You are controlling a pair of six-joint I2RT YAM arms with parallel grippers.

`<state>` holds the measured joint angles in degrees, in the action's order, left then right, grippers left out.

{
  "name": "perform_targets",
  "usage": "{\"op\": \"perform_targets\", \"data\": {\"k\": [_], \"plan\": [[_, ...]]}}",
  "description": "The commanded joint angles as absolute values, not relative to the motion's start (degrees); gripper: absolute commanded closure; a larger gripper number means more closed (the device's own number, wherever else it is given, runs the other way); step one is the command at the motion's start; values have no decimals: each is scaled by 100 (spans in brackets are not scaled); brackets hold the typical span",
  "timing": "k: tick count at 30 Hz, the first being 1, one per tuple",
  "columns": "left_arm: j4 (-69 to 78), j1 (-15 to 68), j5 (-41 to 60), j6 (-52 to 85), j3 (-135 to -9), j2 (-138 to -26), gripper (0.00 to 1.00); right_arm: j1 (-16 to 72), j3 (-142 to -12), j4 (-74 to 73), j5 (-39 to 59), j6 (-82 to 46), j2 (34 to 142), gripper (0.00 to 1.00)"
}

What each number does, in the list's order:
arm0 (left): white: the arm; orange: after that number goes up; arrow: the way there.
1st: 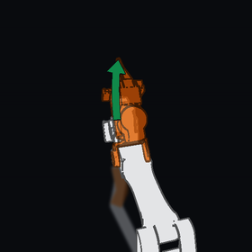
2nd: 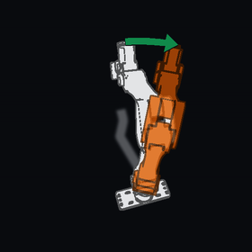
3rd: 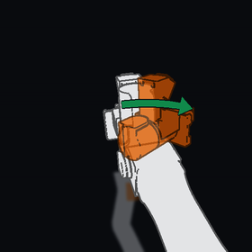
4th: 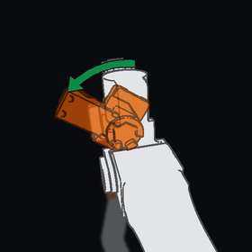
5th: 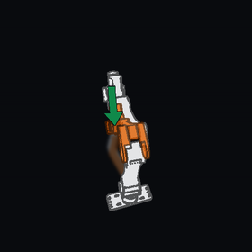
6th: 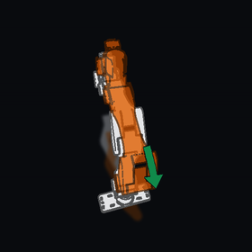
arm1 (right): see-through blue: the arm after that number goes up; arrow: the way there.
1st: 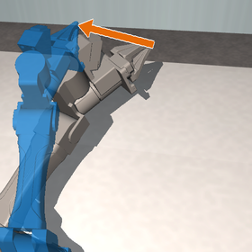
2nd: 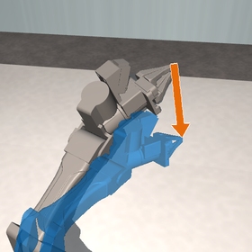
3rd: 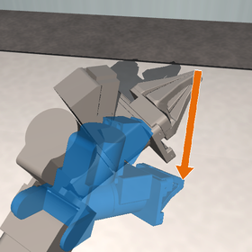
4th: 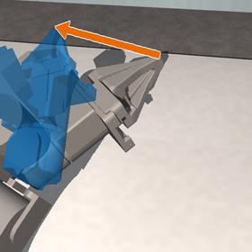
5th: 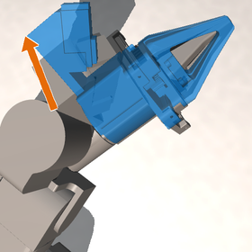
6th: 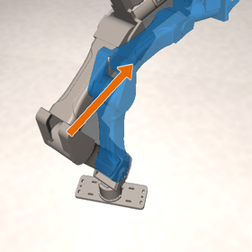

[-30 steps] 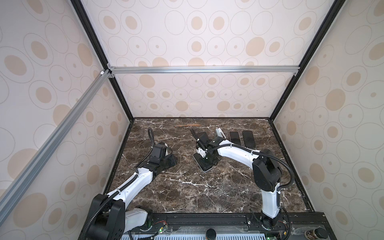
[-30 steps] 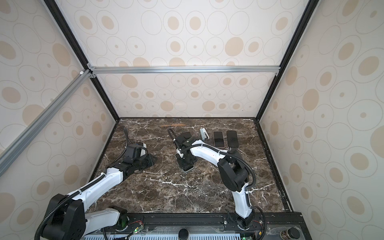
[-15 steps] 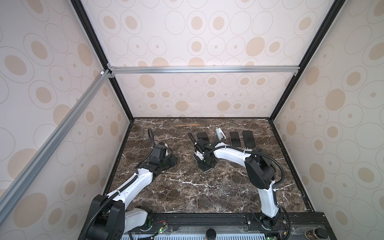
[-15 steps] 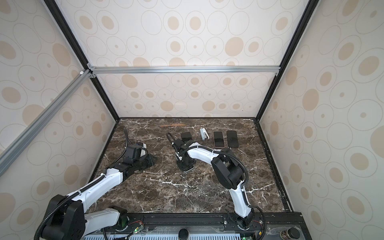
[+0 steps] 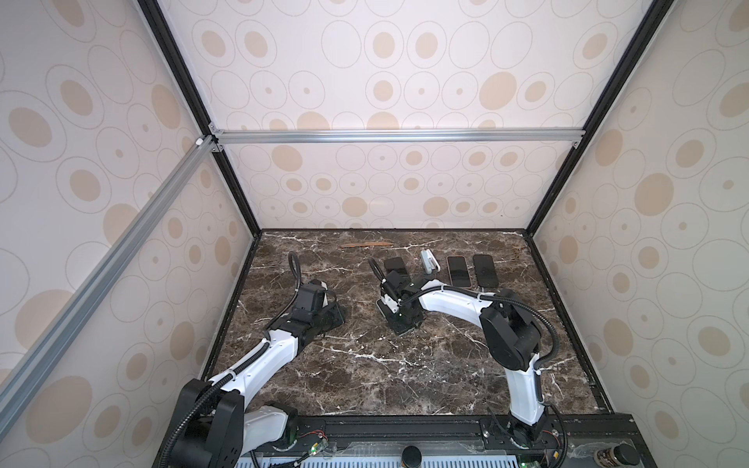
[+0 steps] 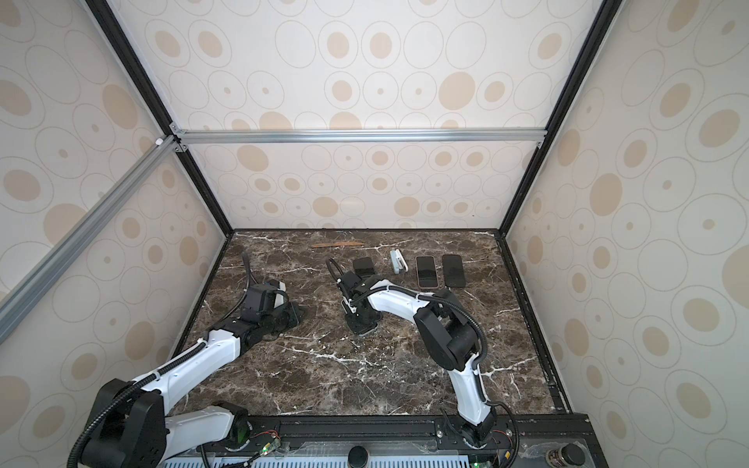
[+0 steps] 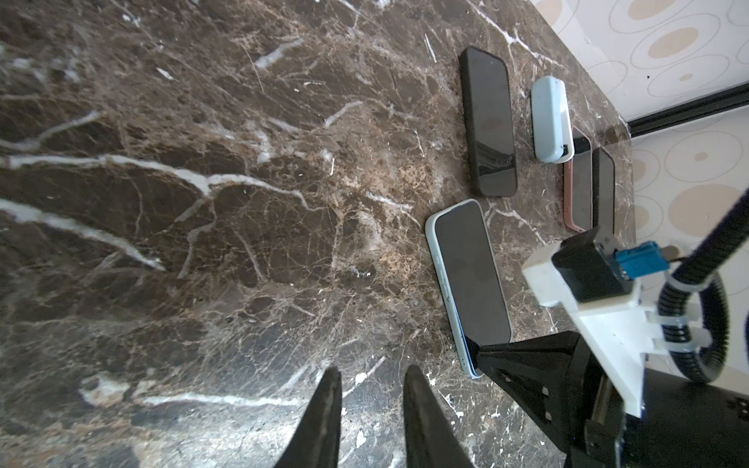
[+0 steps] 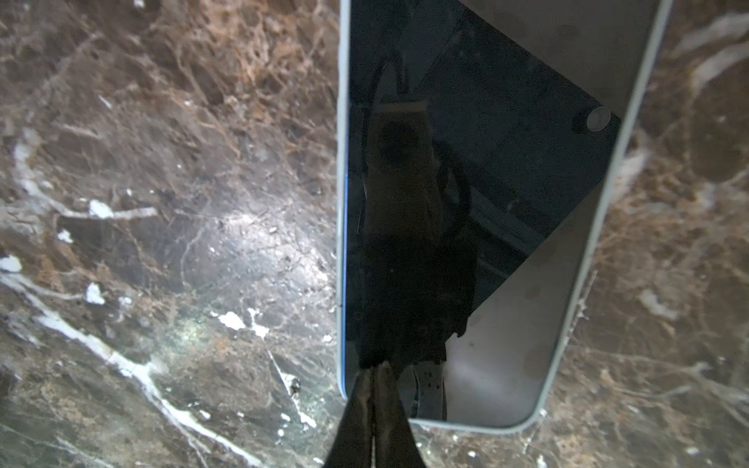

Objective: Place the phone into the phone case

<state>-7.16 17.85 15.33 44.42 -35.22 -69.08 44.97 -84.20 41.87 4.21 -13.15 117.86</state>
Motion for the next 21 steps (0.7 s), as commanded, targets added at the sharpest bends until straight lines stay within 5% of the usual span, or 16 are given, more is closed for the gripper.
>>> {"op": "perform_targets", "data": {"k": [1, 21], "plan": [[-597, 1819, 1497, 4545, -3513, -6993, 72, 4521, -7710, 4394, 308, -1395, 12635, 93], [-715, 1832, 1428, 4286, -3815, -7325, 72, 4521, -7369, 4263, 342, -1395, 13128, 92]]}}
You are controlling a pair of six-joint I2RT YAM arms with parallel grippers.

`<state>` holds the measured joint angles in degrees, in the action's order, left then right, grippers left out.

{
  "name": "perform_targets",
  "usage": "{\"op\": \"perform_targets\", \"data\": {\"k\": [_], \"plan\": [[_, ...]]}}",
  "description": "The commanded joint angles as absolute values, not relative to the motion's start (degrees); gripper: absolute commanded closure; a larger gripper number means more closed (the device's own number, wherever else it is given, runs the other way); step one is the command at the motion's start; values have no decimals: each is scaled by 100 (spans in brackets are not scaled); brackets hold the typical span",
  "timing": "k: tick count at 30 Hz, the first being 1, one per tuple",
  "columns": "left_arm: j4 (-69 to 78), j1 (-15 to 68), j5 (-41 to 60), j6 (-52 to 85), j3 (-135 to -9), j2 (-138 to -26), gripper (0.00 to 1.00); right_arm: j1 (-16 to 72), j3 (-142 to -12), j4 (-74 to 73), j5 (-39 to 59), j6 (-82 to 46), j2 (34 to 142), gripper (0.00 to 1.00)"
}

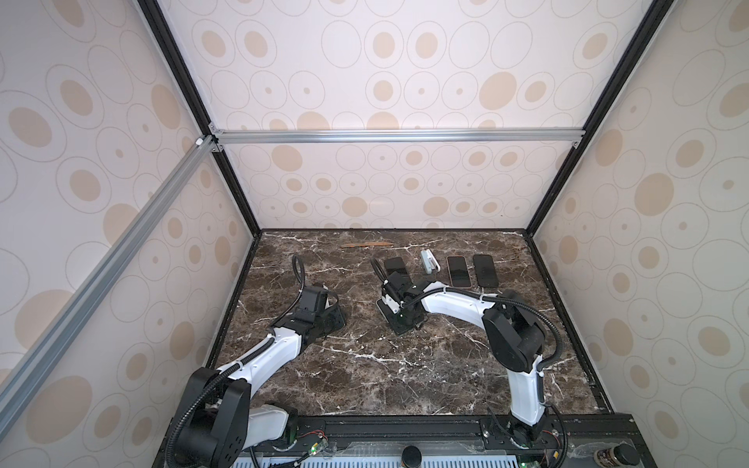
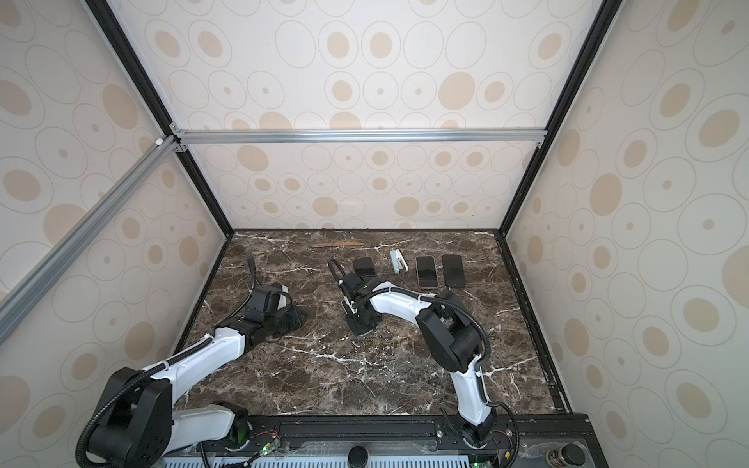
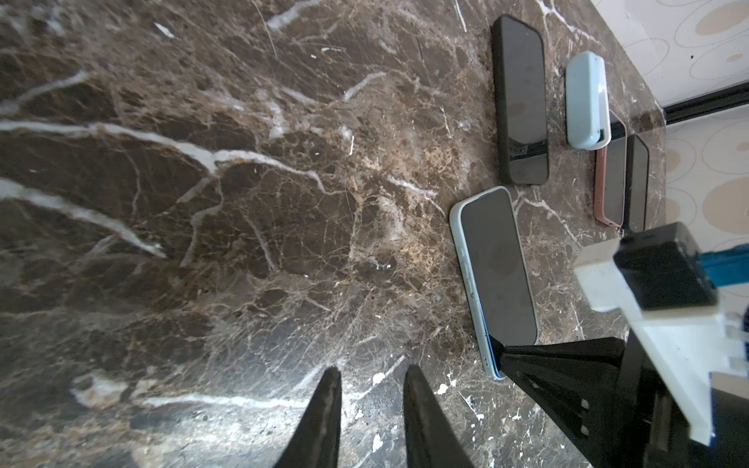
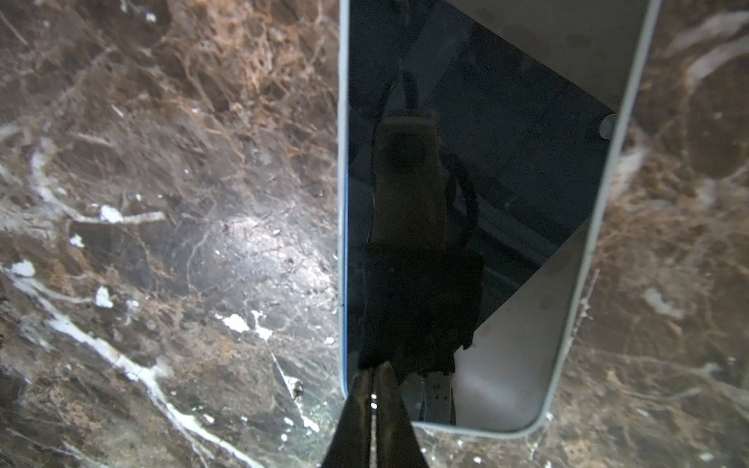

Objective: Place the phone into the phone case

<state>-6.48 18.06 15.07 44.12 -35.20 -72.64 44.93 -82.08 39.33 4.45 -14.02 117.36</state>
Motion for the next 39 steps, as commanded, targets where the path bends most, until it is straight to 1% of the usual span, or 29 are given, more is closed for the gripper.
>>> {"op": "perform_targets", "data": {"k": [1, 19, 29, 39], "plan": [[-726, 1833, 1433, 4259, -3853, -7343, 72, 4518, -7349, 4255, 360, -1380, 13154, 92], [-1195, 1797, 1424, 3631, -4932, -8042, 73, 4535, -7242, 4028, 394, -1371, 13636, 91], [-530, 1801, 1541, 3976, -4261, -8115, 73, 4596, -7128, 3877, 334, -1291, 13857, 91], [-541, 1801, 1484, 3844, -4195, -8152, 73, 4728, -7036, 3751, 10, -1156, 14233, 91]]}}
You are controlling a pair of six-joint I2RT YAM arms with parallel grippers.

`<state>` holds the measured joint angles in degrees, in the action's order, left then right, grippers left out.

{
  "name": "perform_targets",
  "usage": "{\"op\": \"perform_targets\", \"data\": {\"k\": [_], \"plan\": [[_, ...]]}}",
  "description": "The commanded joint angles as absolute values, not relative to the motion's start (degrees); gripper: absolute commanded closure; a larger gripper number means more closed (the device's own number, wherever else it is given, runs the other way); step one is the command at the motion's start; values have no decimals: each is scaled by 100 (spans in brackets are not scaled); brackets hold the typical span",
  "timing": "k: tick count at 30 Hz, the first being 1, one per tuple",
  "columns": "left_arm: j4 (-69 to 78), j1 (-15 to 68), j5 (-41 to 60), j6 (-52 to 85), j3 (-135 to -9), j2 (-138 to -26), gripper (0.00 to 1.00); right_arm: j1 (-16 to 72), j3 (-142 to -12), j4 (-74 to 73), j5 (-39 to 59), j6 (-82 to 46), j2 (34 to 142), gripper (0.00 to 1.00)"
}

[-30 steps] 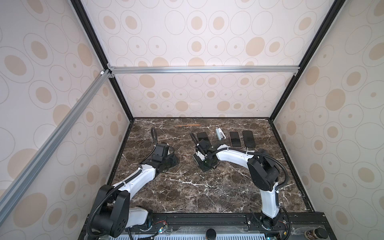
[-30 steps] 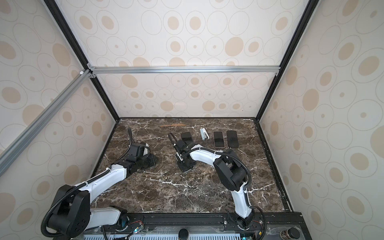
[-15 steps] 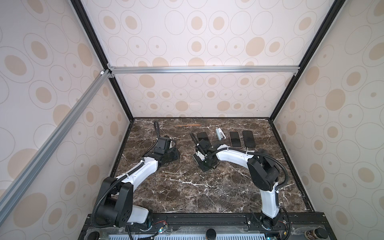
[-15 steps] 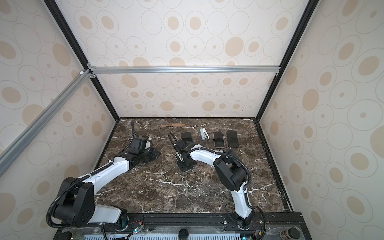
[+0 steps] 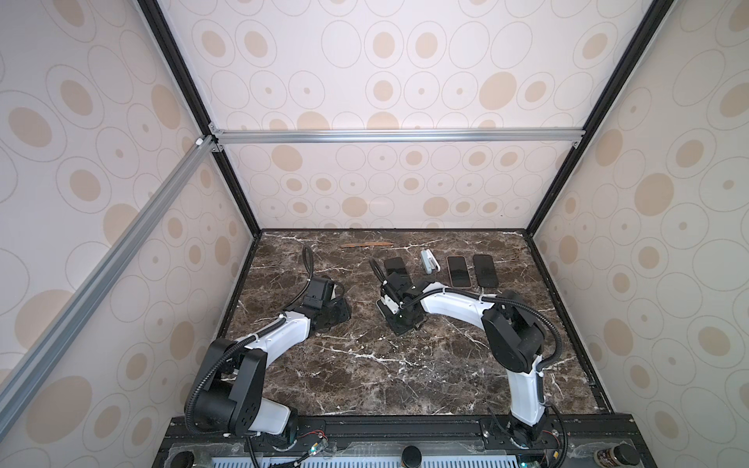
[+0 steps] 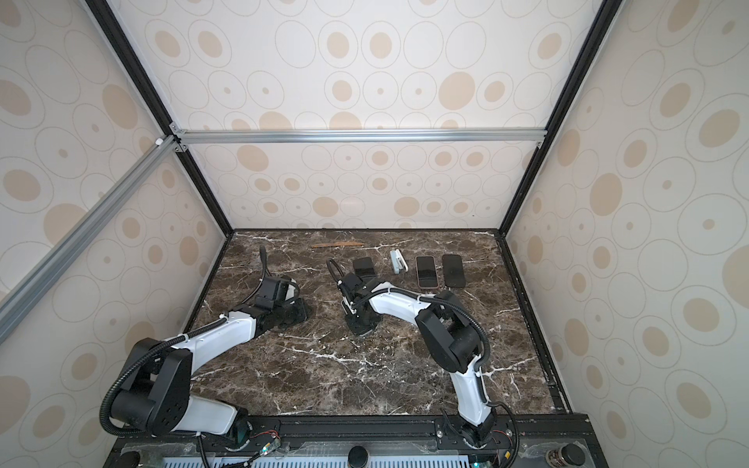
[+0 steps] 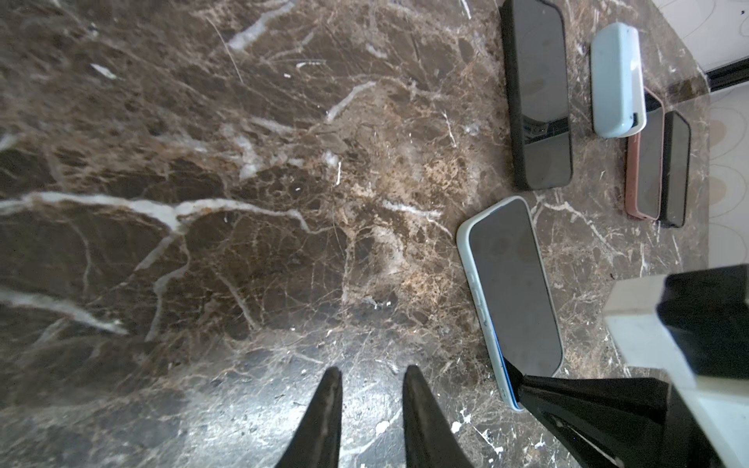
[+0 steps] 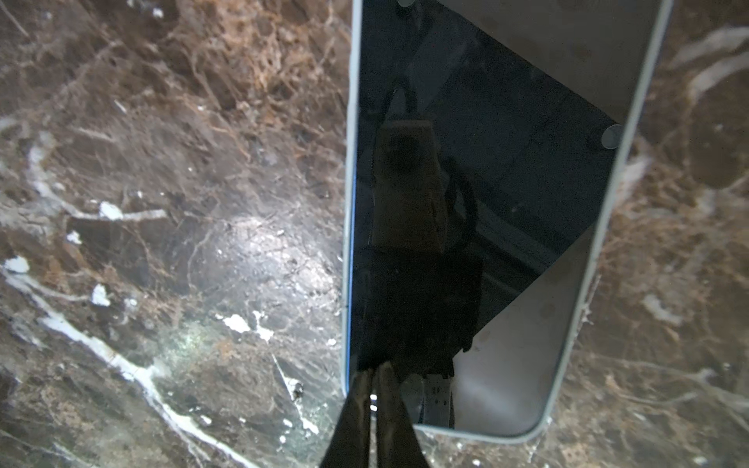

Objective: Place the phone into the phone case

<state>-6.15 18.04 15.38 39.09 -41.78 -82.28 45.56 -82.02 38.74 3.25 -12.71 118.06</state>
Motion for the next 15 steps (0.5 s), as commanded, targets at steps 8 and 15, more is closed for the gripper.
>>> {"op": "perform_targets", "data": {"k": [8, 15], "plan": [[-401, 1796, 1534, 3910, -3971, -8027, 73, 4761, -7003, 3679, -18, -1292, 14504, 90], [-375, 1801, 1501, 3952, -3751, -7809, 73, 4763, -7117, 3670, -52, -1258, 14753, 90]]}}
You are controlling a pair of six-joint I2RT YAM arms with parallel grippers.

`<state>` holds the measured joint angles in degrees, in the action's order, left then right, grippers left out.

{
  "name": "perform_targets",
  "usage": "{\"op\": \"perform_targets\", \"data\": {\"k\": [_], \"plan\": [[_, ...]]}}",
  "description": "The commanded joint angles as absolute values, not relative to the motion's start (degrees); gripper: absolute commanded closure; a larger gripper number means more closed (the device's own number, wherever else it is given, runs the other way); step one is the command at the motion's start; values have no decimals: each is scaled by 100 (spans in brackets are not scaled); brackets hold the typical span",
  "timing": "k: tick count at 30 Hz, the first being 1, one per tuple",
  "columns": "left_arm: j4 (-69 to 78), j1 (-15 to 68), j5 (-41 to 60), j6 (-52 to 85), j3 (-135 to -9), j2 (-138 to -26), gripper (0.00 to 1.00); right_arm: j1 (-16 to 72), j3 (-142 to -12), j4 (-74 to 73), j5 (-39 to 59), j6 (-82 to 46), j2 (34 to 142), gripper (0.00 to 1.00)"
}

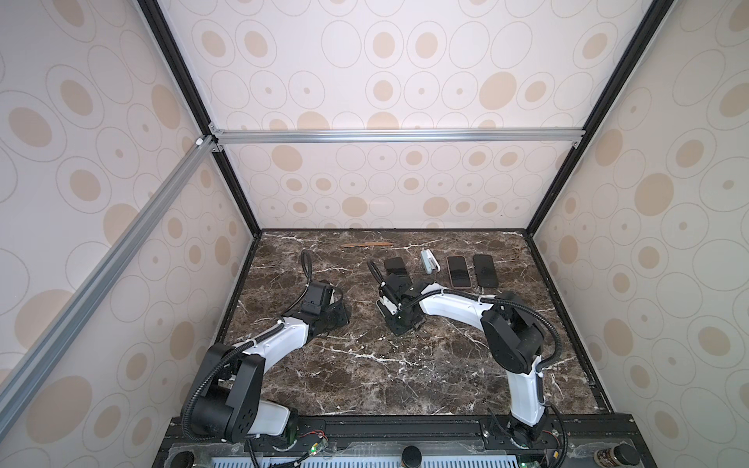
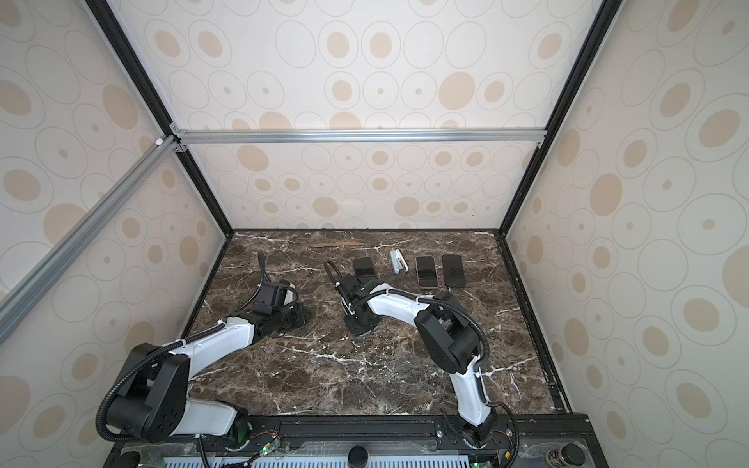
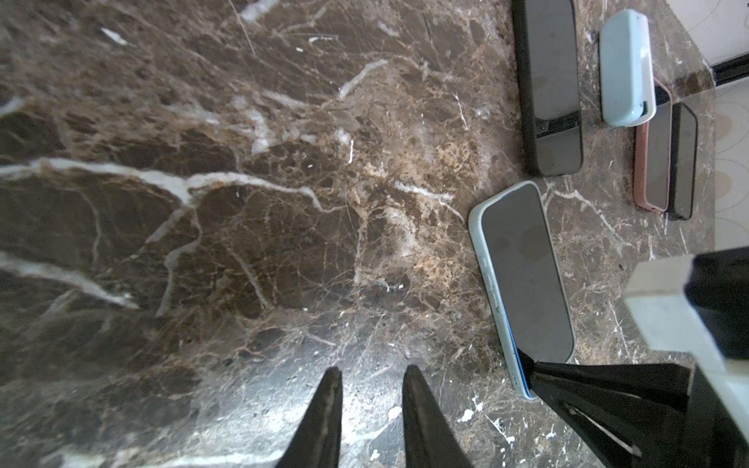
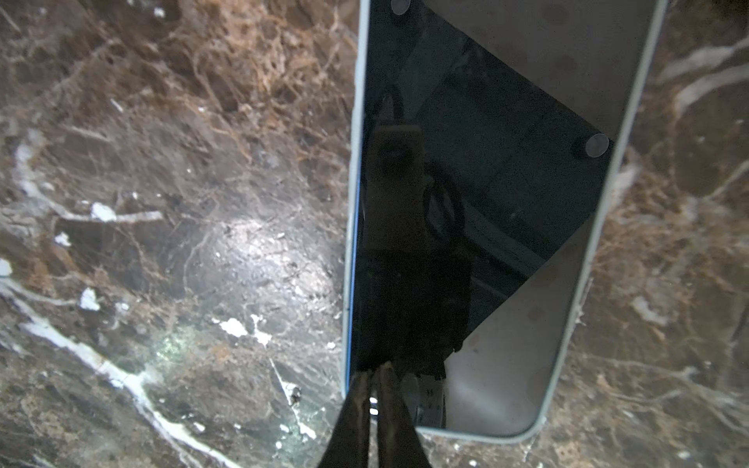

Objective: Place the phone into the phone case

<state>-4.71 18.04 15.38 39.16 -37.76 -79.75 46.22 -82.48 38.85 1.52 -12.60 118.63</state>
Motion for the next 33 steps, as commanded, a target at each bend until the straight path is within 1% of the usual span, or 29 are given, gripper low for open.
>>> {"op": "perform_targets", "data": {"k": [1, 6, 10, 12, 18, 22, 23, 24, 26, 27, 29, 33], "plan": [[-391, 1800, 1492, 3959, -3739, -7773, 73, 4764, -7102, 3672, -23, -1262, 14700, 90], [-542, 1801, 1329, 3939, -3806, -7462, 73, 4764, -6836, 3744, -143, -1428, 13426, 88], [-630, 1802, 1172, 3896, -3906, -7333, 73, 4764, -7208, 4184, -314, -1515, 12496, 83], [-655, 1799, 1131, 3887, -3955, -7305, 73, 4757, -7629, 4478, -388, -1544, 12162, 80], [-755, 1802, 1085, 3833, -4097, -7270, 73, 4746, -9008, 5308, -734, -1569, 11768, 74], [-765, 1794, 1033, 3810, -4114, -7233, 73, 4737, -9645, 5621, -977, -1507, 11652, 71], [-765, 1797, 1041, 3814, -4130, -7242, 73, 4729, -9794, 5708, -1015, -1490, 11667, 67], [-752, 1800, 1047, 3823, -4136, -7251, 73, 4705, -9910, 5780, -1008, -1473, 11701, 60], [-738, 1799, 1094, 3823, -4146, -7264, 73, 4628, -9984, 5776, -840, -1474, 11757, 34], [-734, 1801, 1115, 3823, -4148, -7282, 73, 4572, -9984, 5747, -684, -1481, 11803, 27], [-758, 1793, 1150, 3796, -4185, -7292, 72, 4518, -10001, 5687, -505, -1514, 11904, 17], [-841, 1788, 1134, 3686, -4262, -7277, 72, 4498, -10170, 5731, -549, -1612, 12255, 2]]}}
